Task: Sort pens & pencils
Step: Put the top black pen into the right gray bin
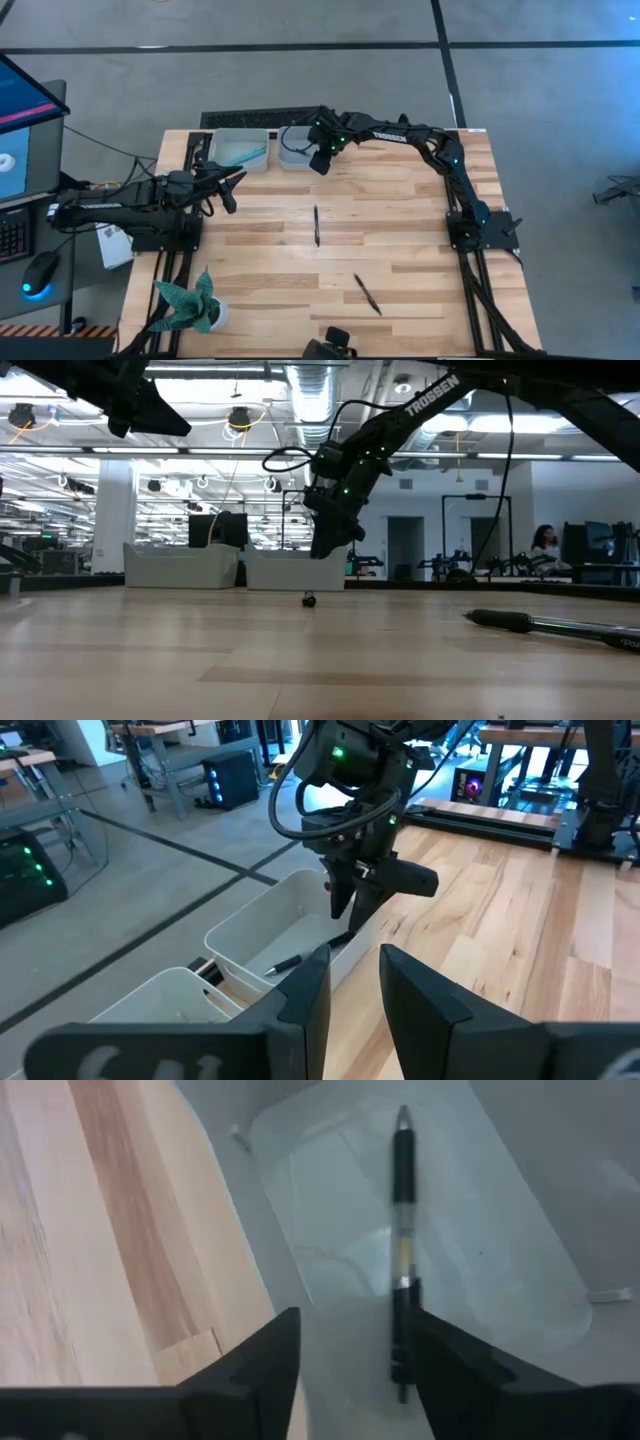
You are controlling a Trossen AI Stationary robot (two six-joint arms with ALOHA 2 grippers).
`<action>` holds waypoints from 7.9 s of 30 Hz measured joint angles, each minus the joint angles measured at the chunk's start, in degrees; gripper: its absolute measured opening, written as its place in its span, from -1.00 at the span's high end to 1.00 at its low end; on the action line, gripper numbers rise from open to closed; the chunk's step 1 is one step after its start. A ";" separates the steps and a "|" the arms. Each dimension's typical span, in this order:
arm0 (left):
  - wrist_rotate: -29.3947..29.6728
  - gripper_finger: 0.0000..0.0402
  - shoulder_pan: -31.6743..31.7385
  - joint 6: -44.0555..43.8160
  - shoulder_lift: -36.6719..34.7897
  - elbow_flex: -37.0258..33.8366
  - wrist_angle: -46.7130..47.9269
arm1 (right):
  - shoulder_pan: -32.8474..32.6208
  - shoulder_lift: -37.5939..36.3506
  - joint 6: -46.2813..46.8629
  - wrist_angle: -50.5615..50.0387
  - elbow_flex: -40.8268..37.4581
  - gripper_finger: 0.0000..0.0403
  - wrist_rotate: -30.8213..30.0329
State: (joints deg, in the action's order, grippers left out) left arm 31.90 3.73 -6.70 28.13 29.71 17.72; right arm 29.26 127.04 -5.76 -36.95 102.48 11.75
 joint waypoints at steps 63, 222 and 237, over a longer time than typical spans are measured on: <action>0.17 0.59 0.00 0.09 -0.02 0.00 1.20 | -2.92 -21.80 0.68 -32.10 25.26 -0.12 -10.61; -0.17 0.59 0.00 19.56 0.00 0.00 8.69 | -33.74 -2.69 81.82 -7.74 -6.75 -0.51 -15.20; -1.25 0.59 0.04 19.56 -0.02 0.00 8.92 | -34.03 -0.53 82.34 -9.21 -6.82 -0.51 -13.29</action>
State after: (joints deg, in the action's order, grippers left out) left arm 30.65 3.77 12.86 28.12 29.71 26.63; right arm -4.78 126.52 76.58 -46.15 95.66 -1.54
